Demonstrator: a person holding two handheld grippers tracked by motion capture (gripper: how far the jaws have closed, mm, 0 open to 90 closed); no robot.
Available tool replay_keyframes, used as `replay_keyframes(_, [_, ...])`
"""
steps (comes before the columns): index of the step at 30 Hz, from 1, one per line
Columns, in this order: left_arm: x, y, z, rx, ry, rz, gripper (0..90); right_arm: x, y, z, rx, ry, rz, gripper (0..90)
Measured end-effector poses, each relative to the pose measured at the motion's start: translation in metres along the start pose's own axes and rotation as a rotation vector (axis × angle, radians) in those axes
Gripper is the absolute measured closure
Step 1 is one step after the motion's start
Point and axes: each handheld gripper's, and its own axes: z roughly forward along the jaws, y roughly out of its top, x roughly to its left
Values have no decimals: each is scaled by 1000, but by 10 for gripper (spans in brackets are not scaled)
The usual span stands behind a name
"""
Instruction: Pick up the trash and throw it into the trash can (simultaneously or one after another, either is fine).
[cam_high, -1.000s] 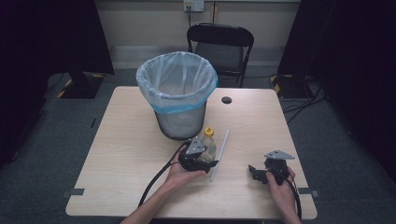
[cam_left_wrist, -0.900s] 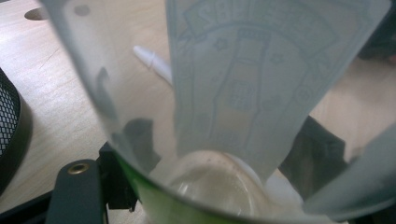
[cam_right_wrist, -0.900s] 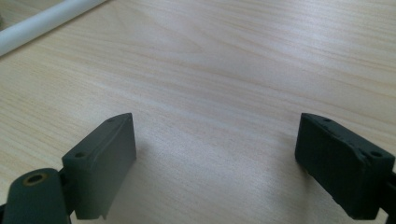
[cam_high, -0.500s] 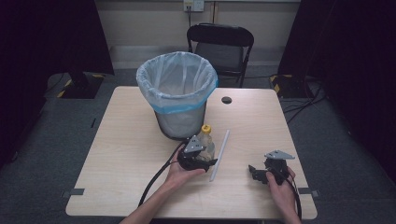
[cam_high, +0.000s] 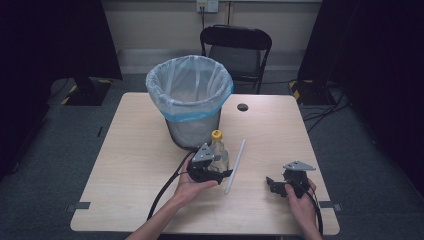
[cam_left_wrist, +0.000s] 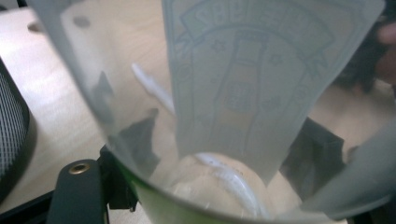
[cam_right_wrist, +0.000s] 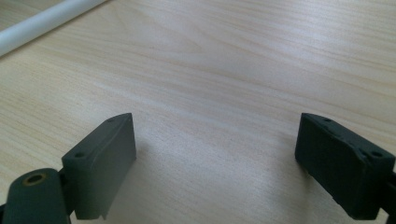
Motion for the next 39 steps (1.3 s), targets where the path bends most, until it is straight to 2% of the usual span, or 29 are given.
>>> replay_keyframes(4, [-3, 6, -5, -2, -22, -1, 281, 0, 0, 0, -1, 1, -1, 116])
replay_keyframes(5, [-4, 8, -8, -17, -39, -33, 281, 0, 0, 0, -1, 1, -1, 116])
replay_keyframes(11, [-5, 12, -13, -28, -56, -46, 281, 0, 0, 0, -1, 0, 0, 116])
replay_keyframes(14, [-7, 17, -17, -27, -46, -18, 281, 0, 0, 0, -1, 0, -1, 116])
replay_keyframes(17, [-10, 23, -23, -36, -56, -9, 281, 0, 0, 0, -1, 0, 0, 116])
replay_keyframes(25, [-17, 29, -28, -46, -81, -10, 281, 0, 0, 0, -1, 0, 0, 116])
replay_keyframes(34, [-11, 44, -45, -89, -59, -23, 281, 0, 0, 0, 0, 0, 0, 116])
replay_keyframes(39, [-11, 51, -52, -99, -53, -5, 281, 0, 0, 0, -1, 0, 0, 116])
